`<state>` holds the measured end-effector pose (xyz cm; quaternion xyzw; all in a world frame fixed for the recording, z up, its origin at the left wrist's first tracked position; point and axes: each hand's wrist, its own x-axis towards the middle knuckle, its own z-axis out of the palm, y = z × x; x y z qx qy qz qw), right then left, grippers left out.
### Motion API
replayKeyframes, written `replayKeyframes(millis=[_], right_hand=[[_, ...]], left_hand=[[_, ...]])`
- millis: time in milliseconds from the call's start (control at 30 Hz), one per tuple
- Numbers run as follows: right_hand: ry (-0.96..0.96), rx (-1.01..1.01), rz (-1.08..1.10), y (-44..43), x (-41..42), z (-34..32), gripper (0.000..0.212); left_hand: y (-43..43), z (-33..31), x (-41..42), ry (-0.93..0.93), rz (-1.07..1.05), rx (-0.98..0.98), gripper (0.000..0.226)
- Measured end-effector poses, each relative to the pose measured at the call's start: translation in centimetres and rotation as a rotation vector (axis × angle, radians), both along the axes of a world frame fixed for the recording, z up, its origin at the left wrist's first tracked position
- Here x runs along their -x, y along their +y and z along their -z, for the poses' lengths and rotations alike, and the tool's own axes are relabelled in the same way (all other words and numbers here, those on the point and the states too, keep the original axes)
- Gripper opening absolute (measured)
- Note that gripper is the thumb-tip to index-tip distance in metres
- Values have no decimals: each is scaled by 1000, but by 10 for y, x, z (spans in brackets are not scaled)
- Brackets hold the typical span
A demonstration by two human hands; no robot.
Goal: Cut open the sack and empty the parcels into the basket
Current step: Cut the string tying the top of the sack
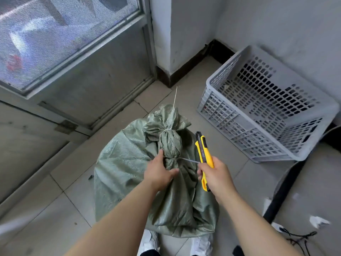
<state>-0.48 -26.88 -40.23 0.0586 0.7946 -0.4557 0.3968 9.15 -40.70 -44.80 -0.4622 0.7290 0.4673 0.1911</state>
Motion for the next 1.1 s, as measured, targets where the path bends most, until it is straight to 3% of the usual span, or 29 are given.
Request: replayKeyframes(millis=[133,200,333,467,633,833,1100], right_hand=[[-16,69,-5,8,7,9,5],[-5,85,27,11,12,8,10],[34,123,164,13,27,-7,30],[138,135,158,15,46,-35,42],[385,47,-199,31,63,-61,29],[644,-265,-700,47,67,-84,52],[673,-362,-800,34,58,-82,43]], left_hand=[[-1,13,8,-146,61,118,55],[-5,8,13,-142,70,206,48],[-14,-13,34,76,47,318,48],[-19,-42,55,285,-130,125,31],[-22,-62,63,240,-123,129,26],[-21,-63,66,175,-148,15,34],[-12,-62,69,219,-165,61,27]])
